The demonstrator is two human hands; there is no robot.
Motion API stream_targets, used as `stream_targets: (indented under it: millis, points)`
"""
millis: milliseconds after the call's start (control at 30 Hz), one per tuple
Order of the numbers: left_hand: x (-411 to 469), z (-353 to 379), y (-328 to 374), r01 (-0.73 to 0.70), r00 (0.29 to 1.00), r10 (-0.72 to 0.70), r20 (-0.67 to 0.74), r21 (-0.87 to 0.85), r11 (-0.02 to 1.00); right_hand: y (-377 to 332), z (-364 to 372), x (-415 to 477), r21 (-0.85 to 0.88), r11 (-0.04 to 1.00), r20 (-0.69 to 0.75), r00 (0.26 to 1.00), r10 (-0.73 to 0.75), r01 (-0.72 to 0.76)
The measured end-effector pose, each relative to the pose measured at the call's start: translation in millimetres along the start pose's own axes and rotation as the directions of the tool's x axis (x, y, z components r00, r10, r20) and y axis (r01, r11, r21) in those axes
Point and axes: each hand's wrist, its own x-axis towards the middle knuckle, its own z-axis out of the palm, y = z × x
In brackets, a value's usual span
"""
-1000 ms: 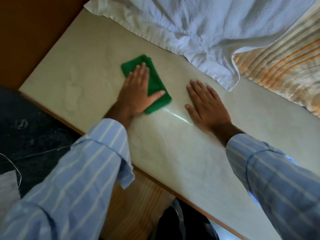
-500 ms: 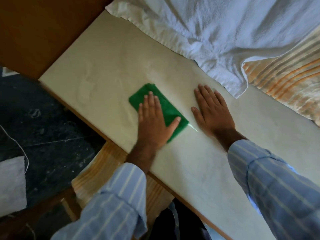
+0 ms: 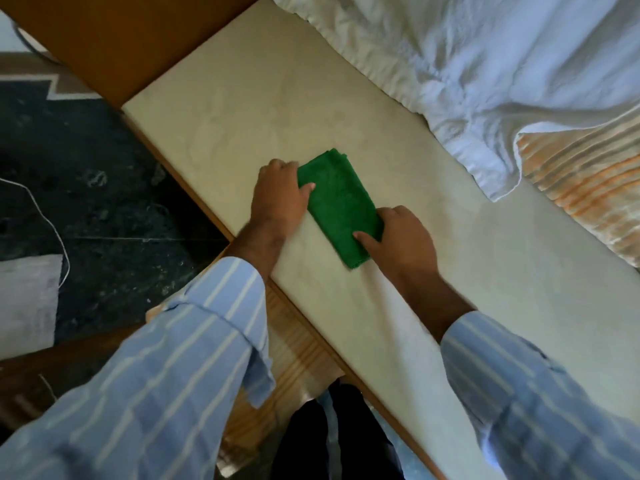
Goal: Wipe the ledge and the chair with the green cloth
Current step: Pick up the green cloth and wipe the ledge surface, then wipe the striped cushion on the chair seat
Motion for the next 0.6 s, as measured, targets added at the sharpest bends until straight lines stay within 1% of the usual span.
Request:
stream_targets:
  millis: [67,133,167,200,267,300,333,367,433,500,533,600]
  points:
    - [3,-5,4,0.089,0.995,-0.080,0.067,-0.141,0.986,-7,-2,7,0.183,0.970,0.067,0.987,0.149,-0.159]
    - [2,-12,4,0.187,0.979,-0.154,0.135,-0.275,0.943,-9,-8,17,0.263,0.930,0.170,0.961,0.217,-0.256]
    - [-1,-16,0,0.234,0.970,-0.188,0.156,-0.368,0.900,-10,-12,20,0.312,0.905,0.208,0.950,0.231,-0.289]
    - [-7,-20,-4,0.293,0.956,-0.233,0.180,-0.500,0.815,-12,-16,21,0.383,0.869,0.237,0.943,0.235,-0.313]
    - [-24,-30,-19,0.375,0.921,-0.311,0.236,-0.754,0.540,-19,-24,18,0.531,0.781,0.260,0.941,0.218,-0.327]
    - [-37,-34,-30,0.376,0.910,-0.328,0.253,-0.836,0.400,-25,-25,14,0.589,0.742,0.266,0.944,0.196,-0.320]
    - [-51,-38,-43,0.363,0.905,-0.336,0.262,-0.887,0.284,-32,-24,9,0.641,0.702,0.277,0.947,0.166,-0.310]
    - [-66,-41,-57,0.345,0.902,-0.339,0.267,-0.918,0.196,-41,-20,4,0.686,0.664,0.287,0.949,0.129,-0.298]
    - [-101,-45,-87,0.316,0.898,-0.347,0.272,-0.946,0.076,-62,-8,-11,0.756,0.596,0.291,0.955,0.067,-0.272]
    - [-139,-42,-122,0.292,0.884,-0.380,0.273,-0.956,-0.006,-85,14,-29,0.800,0.551,0.278,0.961,0.010,-0.237]
    - [-158,-39,-140,0.293,0.872,-0.400,0.282,-0.955,-0.033,-97,28,-39,0.804,0.554,0.273,0.962,-0.018,-0.218]
    - [-192,-29,-171,0.310,0.837,-0.442,0.323,-0.945,-0.103,-117,56,-54,0.774,0.606,0.279,0.958,-0.065,-0.184]
